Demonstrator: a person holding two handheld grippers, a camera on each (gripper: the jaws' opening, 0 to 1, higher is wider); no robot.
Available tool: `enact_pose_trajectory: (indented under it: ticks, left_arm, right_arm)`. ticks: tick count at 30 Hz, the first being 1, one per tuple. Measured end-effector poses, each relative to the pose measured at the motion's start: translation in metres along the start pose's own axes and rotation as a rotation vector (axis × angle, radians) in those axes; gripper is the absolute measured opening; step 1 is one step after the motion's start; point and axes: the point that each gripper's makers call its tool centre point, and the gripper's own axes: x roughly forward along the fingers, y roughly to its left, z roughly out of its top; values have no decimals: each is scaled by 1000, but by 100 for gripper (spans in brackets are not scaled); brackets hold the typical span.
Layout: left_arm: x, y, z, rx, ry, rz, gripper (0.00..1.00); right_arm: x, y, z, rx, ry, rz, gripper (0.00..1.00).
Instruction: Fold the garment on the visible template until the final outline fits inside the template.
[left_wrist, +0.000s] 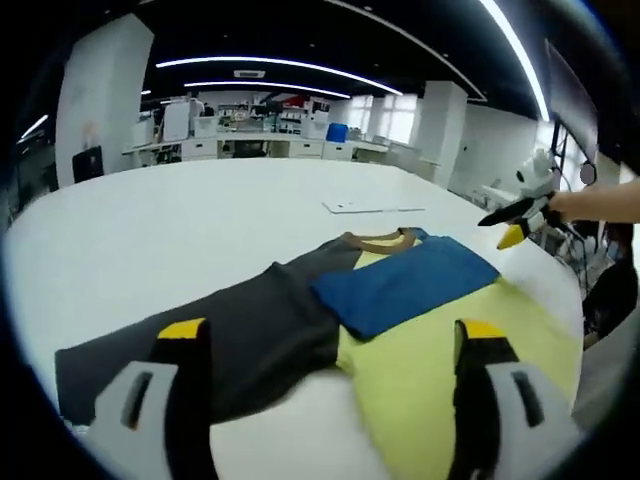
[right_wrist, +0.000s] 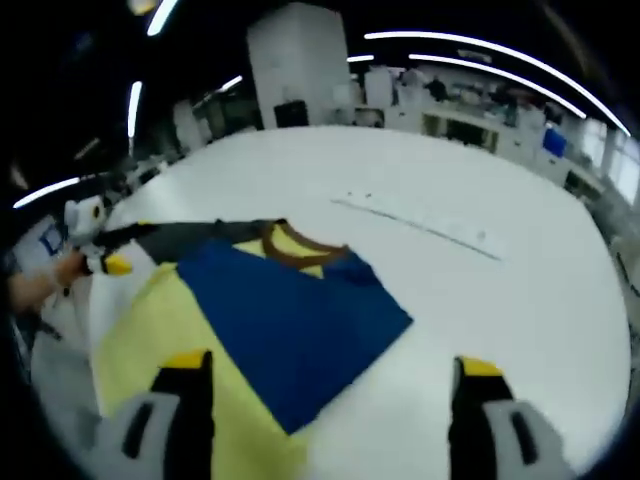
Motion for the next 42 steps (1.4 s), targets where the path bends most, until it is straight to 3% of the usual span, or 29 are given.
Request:
enact_pose_trajectory:
  ticks: [5, 13, 19, 23, 26, 29, 32, 35, 39, 42]
  left_arm:
    - [-25, 25, -2, 5, -1, 41, 99]
    - [-63, 60, -9, -19, -1, 100, 98]
    - [-87, 101, -34, -59, 43, 180, 92]
    - [-101, 128, -50, -70, 63, 223, 90]
    - [-110, 138, -53, -89, 62, 258, 88]
    - [-115, 139, -55, -94, 63, 294, 85]
    - [-115, 158, -65, -122, 87, 339, 80]
    - [-117, 175, -65, -167, 58, 396, 75]
    - [-119, 190, -72, -164, 71, 453, 60]
    - [-116, 192, -77, -257, 57, 456, 55]
  right_arm:
    - [-18, 14, -14, -9, -12, -2, 99]
    - [-67, 34, -35, 15, -51, -27, 99]
    - [-86, 52, -54, 46, -73, -40, 99]
    - [-100, 61, -74, 48, -46, -44, 99]
    - [-118, 67, -85, 75, -60, -53, 99]
    - [-129, 66, -94, 104, -66, -75, 99]
    - [-138, 68, -102, 128, -69, -85, 99]
    - [-143, 68, -110, 139, -64, -95, 99]
    - [-147, 72, -116, 162, -69, -93, 99]
    - [-150, 74, -118, 162, -73, -94, 99]
